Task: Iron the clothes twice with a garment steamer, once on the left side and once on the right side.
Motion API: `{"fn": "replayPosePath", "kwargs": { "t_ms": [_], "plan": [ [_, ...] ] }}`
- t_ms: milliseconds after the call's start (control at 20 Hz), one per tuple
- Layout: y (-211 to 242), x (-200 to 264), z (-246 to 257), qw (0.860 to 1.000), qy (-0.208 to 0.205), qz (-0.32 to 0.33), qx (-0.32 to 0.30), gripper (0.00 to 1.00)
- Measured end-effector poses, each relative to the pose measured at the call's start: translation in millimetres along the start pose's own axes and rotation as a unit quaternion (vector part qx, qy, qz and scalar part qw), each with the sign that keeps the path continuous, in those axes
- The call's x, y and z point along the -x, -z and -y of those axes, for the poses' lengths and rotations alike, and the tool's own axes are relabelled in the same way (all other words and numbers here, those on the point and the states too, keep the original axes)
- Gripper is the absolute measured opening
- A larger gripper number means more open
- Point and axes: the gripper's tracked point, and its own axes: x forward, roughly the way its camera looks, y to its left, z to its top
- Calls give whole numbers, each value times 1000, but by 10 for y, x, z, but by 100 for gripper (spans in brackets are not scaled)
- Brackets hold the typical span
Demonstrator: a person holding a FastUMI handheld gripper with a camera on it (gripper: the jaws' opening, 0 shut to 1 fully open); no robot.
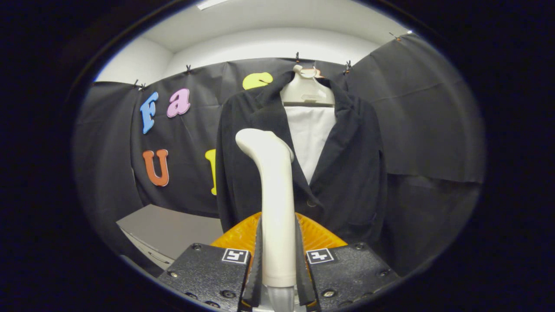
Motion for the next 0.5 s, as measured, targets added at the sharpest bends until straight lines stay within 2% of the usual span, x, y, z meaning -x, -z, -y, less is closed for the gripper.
{"fn": "replayPosePath", "kwargs": {
  "t_ms": [500],
  "plan": [
    [295, 130, 66, 999, 18, -51, 2, 35]
  ]
}}
